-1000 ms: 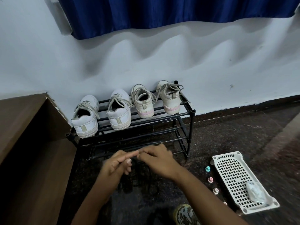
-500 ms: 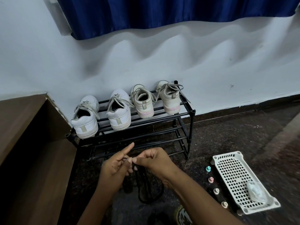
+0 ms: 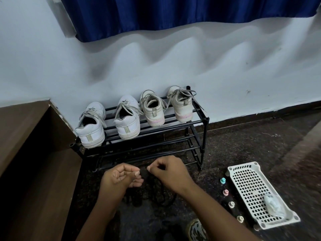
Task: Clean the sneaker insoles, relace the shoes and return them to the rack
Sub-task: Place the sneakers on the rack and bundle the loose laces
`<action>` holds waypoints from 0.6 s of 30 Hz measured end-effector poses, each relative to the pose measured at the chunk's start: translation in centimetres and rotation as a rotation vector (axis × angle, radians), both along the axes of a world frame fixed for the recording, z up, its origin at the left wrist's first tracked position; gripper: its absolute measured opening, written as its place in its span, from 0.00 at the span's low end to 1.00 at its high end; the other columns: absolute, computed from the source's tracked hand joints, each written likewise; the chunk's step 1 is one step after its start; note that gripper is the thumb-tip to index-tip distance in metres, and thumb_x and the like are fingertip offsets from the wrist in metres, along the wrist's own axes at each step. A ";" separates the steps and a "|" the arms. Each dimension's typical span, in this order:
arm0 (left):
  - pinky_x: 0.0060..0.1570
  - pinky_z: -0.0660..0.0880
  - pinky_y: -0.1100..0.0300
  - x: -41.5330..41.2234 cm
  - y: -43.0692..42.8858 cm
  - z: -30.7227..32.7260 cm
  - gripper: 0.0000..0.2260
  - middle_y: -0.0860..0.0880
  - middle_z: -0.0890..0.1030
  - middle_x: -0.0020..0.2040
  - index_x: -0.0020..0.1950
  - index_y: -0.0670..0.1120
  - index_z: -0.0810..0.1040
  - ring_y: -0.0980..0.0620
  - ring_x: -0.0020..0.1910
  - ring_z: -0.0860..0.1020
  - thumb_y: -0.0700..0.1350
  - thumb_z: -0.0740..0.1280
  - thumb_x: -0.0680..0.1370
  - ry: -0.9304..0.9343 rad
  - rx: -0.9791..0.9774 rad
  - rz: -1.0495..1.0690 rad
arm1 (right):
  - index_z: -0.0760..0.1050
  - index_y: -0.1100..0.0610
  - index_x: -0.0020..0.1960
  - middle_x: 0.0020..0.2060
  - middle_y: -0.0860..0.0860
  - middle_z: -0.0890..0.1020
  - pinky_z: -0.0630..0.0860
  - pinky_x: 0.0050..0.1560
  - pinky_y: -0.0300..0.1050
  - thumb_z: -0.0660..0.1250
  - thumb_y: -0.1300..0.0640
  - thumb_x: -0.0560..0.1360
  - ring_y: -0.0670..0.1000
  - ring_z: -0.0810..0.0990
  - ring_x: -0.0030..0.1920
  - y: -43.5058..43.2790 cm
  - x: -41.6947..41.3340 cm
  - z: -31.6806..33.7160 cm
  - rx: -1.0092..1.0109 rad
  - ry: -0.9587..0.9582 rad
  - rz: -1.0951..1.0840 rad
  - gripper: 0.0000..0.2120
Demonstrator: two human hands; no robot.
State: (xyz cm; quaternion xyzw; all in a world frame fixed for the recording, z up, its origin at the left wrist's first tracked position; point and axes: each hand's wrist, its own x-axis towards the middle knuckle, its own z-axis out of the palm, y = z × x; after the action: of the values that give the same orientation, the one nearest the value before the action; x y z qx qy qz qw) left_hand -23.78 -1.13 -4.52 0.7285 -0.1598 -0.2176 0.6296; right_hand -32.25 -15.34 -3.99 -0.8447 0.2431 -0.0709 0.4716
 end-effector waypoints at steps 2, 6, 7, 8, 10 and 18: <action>0.31 0.78 0.66 0.6 0.8 -0.3 0.07 0.42 0.81 0.30 0.38 0.38 0.80 0.51 0.29 0.81 0.29 0.68 0.73 -0.154 0.172 -0.007 | 0.79 0.48 0.52 0.47 0.47 0.83 0.66 0.58 0.48 0.60 0.46 0.78 0.50 0.77 0.53 -0.7 -0.6 0.7 -0.397 0.103 -0.047 0.11; 0.31 0.69 0.72 1.5 2.2 -0.2 0.11 0.50 0.79 0.27 0.30 0.47 0.79 0.58 0.33 0.78 0.33 0.72 0.69 -0.534 0.567 -0.014 | 0.72 0.48 0.58 0.46 0.49 0.82 0.62 0.57 0.50 0.57 0.54 0.80 0.53 0.71 0.58 -1.8 -1.1 1.2 -0.673 0.165 -0.136 0.09; 0.31 0.70 0.70 1.5 2.3 -0.2 0.13 0.52 0.79 0.28 0.30 0.50 0.78 0.57 0.31 0.77 0.33 0.73 0.68 -0.570 0.612 -0.026 | 0.72 0.50 0.59 0.47 0.50 0.82 0.63 0.56 0.50 0.59 0.57 0.79 0.54 0.71 0.58 -1.8 -1.1 1.3 -0.723 0.183 -0.123 0.10; 0.32 0.72 0.65 1.4 2.3 -0.2 0.15 0.53 0.78 0.28 0.29 0.53 0.76 0.57 0.29 0.76 0.34 0.73 0.67 -0.604 0.640 -0.039 | 0.72 0.52 0.59 0.47 0.52 0.82 0.65 0.54 0.49 0.60 0.59 0.78 0.55 0.72 0.58 -1.8 -1.0 1.2 -0.755 0.199 -0.089 0.11; 0.33 0.76 0.57 1.0 1.9 -0.5 0.16 0.56 0.77 0.28 0.29 0.56 0.73 0.58 0.30 0.77 0.37 0.74 0.66 -0.685 0.654 -0.081 | 0.76 0.55 0.56 0.49 0.55 0.82 0.69 0.49 0.46 0.60 0.63 0.77 0.56 0.74 0.56 -1.4 -0.8 1.3 -0.735 0.216 0.021 0.11; 0.29 0.76 0.57 -1.2 -0.3 -1.1 0.07 0.55 0.78 0.28 0.37 0.50 0.74 0.58 0.27 0.76 0.51 0.63 0.63 -0.631 0.431 -0.204 | 0.80 0.55 0.43 0.49 0.53 0.79 0.72 0.47 0.42 0.71 0.57 0.71 0.54 0.78 0.49 1.1 -0.1 0.6 -0.296 0.083 0.214 0.02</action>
State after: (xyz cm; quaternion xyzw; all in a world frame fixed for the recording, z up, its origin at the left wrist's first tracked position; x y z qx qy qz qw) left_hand -24.96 -1.47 -5.62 0.8554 -0.3675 -0.0730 0.3575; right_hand -32.36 -14.28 -3.39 -0.9281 0.1582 -0.0205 0.3366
